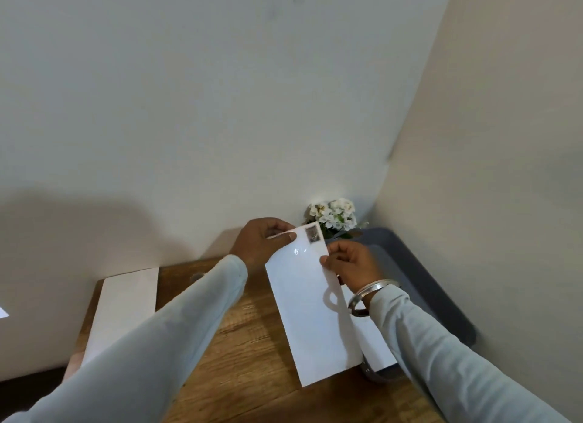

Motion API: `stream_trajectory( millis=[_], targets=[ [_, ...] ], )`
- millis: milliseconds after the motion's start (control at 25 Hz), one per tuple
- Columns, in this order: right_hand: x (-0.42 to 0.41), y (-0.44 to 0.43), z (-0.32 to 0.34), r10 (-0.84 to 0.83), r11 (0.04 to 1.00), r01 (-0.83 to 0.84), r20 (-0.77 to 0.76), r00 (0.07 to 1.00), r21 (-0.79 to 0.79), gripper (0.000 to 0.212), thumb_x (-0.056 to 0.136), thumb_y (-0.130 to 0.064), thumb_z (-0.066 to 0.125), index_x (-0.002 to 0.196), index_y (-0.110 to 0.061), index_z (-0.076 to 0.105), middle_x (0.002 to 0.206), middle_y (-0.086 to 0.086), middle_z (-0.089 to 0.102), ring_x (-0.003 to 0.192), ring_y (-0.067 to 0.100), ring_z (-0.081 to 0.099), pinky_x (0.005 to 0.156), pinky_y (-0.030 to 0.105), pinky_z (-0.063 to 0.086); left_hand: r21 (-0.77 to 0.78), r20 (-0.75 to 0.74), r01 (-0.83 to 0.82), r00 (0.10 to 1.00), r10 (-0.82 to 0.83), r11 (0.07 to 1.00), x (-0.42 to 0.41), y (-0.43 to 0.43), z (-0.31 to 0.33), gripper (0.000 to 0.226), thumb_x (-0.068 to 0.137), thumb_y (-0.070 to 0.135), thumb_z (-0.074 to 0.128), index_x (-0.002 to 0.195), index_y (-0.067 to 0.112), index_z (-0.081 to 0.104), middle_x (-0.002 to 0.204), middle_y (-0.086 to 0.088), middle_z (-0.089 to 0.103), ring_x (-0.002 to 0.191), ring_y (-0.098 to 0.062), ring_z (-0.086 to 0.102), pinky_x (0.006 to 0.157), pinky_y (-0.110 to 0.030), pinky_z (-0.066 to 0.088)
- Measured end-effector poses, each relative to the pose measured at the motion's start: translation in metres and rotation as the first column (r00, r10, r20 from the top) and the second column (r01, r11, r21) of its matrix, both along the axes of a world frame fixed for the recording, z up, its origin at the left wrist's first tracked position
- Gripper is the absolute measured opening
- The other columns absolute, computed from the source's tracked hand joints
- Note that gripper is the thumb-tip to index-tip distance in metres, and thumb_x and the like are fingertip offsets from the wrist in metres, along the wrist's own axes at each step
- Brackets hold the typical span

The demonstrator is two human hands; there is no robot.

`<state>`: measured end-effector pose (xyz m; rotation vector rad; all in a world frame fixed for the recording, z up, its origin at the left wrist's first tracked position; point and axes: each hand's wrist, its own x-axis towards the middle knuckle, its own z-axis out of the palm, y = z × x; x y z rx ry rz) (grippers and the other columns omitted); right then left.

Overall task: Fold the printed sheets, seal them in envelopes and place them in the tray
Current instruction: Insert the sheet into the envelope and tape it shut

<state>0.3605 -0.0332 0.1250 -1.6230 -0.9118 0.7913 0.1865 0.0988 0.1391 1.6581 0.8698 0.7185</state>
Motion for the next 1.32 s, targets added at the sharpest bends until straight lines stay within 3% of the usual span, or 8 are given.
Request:
stream_trajectory(
  millis=[160, 240, 440, 680, 840, 1000, 1120, 1320],
  targets=[
    [0.042, -0.005, 0.018, -0.188, 0.972, 0.196, -0.075, 0.979, 0.128, 0.014, 0.08, -0.003, 0.077, 0.079, -0.014, 0.068, 0.074, 0.011, 0.069, 0.069, 0.023, 0.063, 0.069, 0.033, 0.053, -0.079, 0.022, 0.076, 0.997, -0.075, 0.994, 0.027, 0.004, 0.015, 0.011, 0.09, 0.019, 0.074, 0.098, 0.013, 0.076, 0.09, -0.007, 0.078, 0.082, -0.027, 0.075, 0.072, -0.037, 0.06],
    [0.061, -0.011, 0.023, -0.14, 0.982, 0.15, -0.084, 0.987, 0.118, 0.014, 0.077, -0.006, 0.079, 0.085, -0.012, 0.07, 0.084, 0.016, 0.074, 0.077, 0.03, 0.069, 0.077, 0.04, 0.056, -0.081, 0.038, 0.038, 0.999, -0.035, 0.996, 0.045, 0.001, 0.021, 0.008, 0.091, 0.02, 0.072, 0.095, 0.013, 0.076, 0.088, -0.006, 0.078, 0.073, -0.019, 0.072, 0.065, -0.031, 0.057],
    [0.093, -0.026, 0.022, -0.158, 0.987, 0.158, 0.083, 0.984, 0.011, 0.023, 0.08, 0.006, 0.071, 0.085, -0.016, 0.068, 0.082, 0.007, 0.073, 0.071, 0.02, 0.068, 0.07, 0.032, 0.055, -0.173, 0.032, -0.033, 0.999, 0.039, 0.984, 0.085, 0.0, 0.012, 0.014, 0.099, 0.016, 0.061, 0.097, 0.014, 0.075, 0.095, -0.012, 0.076, 0.077, -0.022, 0.069, 0.064, -0.032, 0.059],
    [0.137, -0.033, -0.01, -0.331, 0.933, 0.351, 0.202, 0.922, -0.073, 0.023, 0.074, 0.0, 0.071, 0.081, -0.022, 0.07, 0.083, 0.005, 0.074, 0.079, 0.029, 0.07, 0.076, 0.039, 0.058, 0.096, -0.217, -0.128, 0.965, 0.146, 0.987, 0.106, 0.002, -0.014, 0.014, 0.083, 0.033, 0.076, 0.073, 0.024, 0.073, 0.073, 0.008, 0.074, 0.078, -0.014, 0.07, 0.077, -0.033, 0.058],
    [0.142, -0.035, -0.044, -0.328, 0.887, 0.396, 0.279, 0.903, -0.239, 0.02, 0.073, 0.001, 0.07, 0.084, -0.015, 0.068, 0.082, 0.006, 0.071, 0.081, 0.03, 0.068, 0.076, 0.032, 0.054, 0.197, -0.371, 0.089, 0.929, -0.01, 0.976, 0.104, -0.012, -0.032, 0.009, 0.089, 0.028, 0.066, 0.083, 0.03, 0.071, 0.083, 0.012, 0.071, 0.079, -0.009, 0.065, 0.073, -0.032, 0.057],
    [0.129, -0.023, -0.078, -0.295, 0.835, 0.388, 0.278, 0.914, -0.391, 0.02, 0.08, 0.0, 0.063, 0.087, -0.018, 0.064, 0.09, 0.008, 0.068, 0.091, 0.03, 0.065, 0.08, 0.029, 0.049, 0.362, -0.624, 0.415, 0.773, -0.114, 0.835, 0.101, -0.034, -0.054, 0.01, 0.093, 0.034, 0.063, 0.098, 0.033, 0.071, 0.1, 0.013, 0.068, 0.086, -0.007, 0.062, 0.068, -0.023, 0.05],
    [0.118, -0.014, -0.091, -0.226, 0.825, 0.354, 0.316, 0.921, -0.441, 0.021, 0.081, -0.002, 0.061, 0.09, -0.02, 0.065, 0.091, 0.006, 0.066, 0.093, 0.029, 0.064, 0.079, 0.029, 0.048, 0.373, -0.777, 0.615, 0.616, -0.127, 0.695, 0.106, -0.047, -0.068, 0.024, 0.095, 0.042, 0.06, 0.114, 0.031, 0.07, 0.115, 0.004, 0.069, 0.104, -0.019, 0.062, 0.094, -0.039, 0.05],
    [0.108, -0.018, -0.105, 0.094, 0.779, 0.257, 0.512, 0.854, -0.572, 0.041, 0.083, -0.027, 0.067, 0.123, -0.02, 0.06, 0.12, 0.006, 0.063, 0.107, 0.03, 0.061, 0.089, 0.037, 0.052, 0.283, -0.933, 0.814, 0.356, -0.051, 0.507, 0.116, -0.064, -0.085, 0.045, 0.1, 0.053, 0.042, 0.126, 0.025, 0.065, 0.124, -0.004, 0.068, 0.125, -0.028, 0.053, 0.122, -0.054, 0.009]
  ],
)
